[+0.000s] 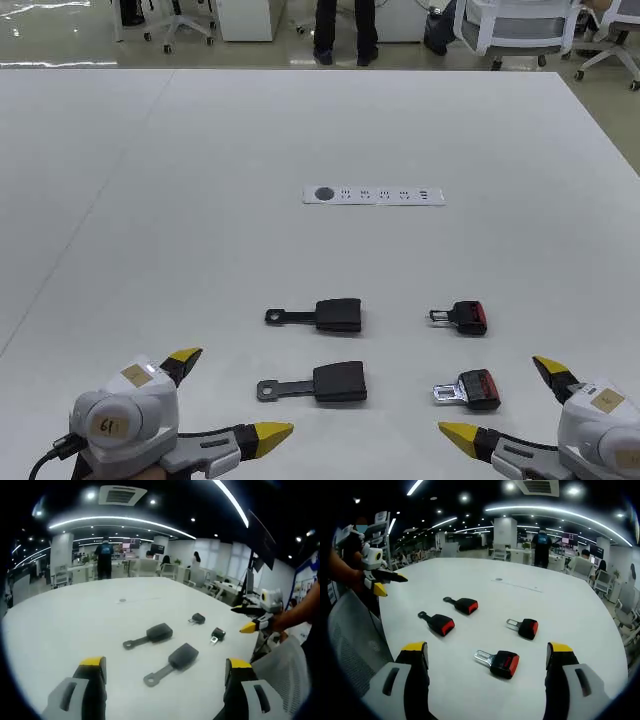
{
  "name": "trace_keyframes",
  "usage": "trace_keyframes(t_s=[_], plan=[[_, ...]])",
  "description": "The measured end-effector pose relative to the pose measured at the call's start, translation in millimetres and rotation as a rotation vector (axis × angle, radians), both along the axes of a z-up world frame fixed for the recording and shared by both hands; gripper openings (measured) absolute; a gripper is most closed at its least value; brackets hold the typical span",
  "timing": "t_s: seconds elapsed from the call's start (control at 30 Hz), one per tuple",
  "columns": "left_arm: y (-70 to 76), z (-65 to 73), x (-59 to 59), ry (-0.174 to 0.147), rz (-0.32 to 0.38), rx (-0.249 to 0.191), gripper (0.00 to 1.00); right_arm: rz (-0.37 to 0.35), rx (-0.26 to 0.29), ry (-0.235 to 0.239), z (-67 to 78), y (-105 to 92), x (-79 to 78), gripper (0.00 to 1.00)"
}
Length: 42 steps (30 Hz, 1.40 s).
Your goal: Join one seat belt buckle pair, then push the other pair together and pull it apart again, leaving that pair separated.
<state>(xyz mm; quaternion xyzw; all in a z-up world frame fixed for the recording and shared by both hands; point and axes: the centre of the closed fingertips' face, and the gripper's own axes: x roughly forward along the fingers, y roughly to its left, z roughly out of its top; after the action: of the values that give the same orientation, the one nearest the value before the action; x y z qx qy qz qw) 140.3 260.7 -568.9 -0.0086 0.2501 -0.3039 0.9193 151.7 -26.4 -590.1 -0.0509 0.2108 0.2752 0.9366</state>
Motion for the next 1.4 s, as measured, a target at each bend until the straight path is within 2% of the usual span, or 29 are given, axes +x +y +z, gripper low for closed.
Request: trace_keyframes(t_s=[0.67, 1.4], plan=[[1.3, -3.1, -0.6, 0.005, 0.003, -0.005, 1.0, 0.0, 0.014, 0.003, -1.1, 0.0, -4.7, 0.99], [-0.3, -1.3, -3.9, 0.004, 0.004, -0.008, 1.0, 0.002, -0.001, 0.005, -4.6, -2.8, -7.6, 0.98]])
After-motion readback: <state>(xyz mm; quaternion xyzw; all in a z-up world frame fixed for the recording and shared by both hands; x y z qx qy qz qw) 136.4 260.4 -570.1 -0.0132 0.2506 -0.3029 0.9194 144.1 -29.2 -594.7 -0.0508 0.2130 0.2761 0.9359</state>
